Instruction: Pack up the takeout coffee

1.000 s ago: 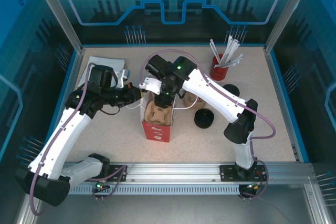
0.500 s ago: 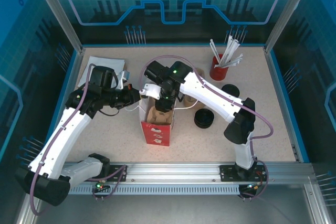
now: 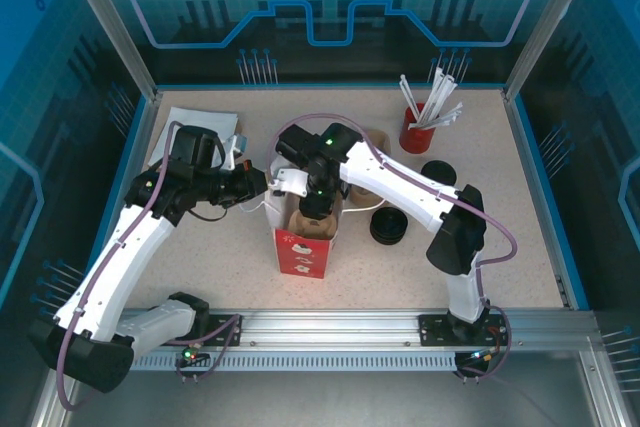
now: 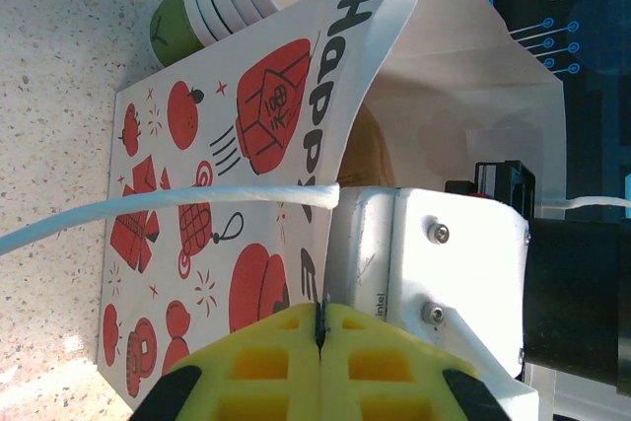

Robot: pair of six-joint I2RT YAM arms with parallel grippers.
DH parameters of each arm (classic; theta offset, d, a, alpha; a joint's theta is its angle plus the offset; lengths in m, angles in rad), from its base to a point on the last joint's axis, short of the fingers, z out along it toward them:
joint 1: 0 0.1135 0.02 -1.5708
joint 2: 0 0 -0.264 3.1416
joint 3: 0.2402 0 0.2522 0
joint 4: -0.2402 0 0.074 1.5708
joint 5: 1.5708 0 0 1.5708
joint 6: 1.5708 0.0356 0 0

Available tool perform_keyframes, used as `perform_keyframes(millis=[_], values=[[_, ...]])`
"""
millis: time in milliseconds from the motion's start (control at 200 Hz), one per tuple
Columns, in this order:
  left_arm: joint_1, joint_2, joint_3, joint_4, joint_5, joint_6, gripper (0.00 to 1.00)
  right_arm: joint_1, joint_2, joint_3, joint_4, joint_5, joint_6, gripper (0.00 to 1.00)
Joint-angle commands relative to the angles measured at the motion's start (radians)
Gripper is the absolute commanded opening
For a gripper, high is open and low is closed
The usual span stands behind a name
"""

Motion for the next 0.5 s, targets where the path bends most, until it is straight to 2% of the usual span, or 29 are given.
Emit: perform_keyframes(millis=[0,490], values=[[-0.001,-0.011,0.029,0.025,0.004,0.007,0.00,0.016,0.016,-0.015,-0.037,0.018,-0.051,0.26],[-0.002,0.011,0.063,0.025,-0.022,0.021,0.00,0.017,0.041,-0.023,-0.037,0.025,-0.102,0.26]])
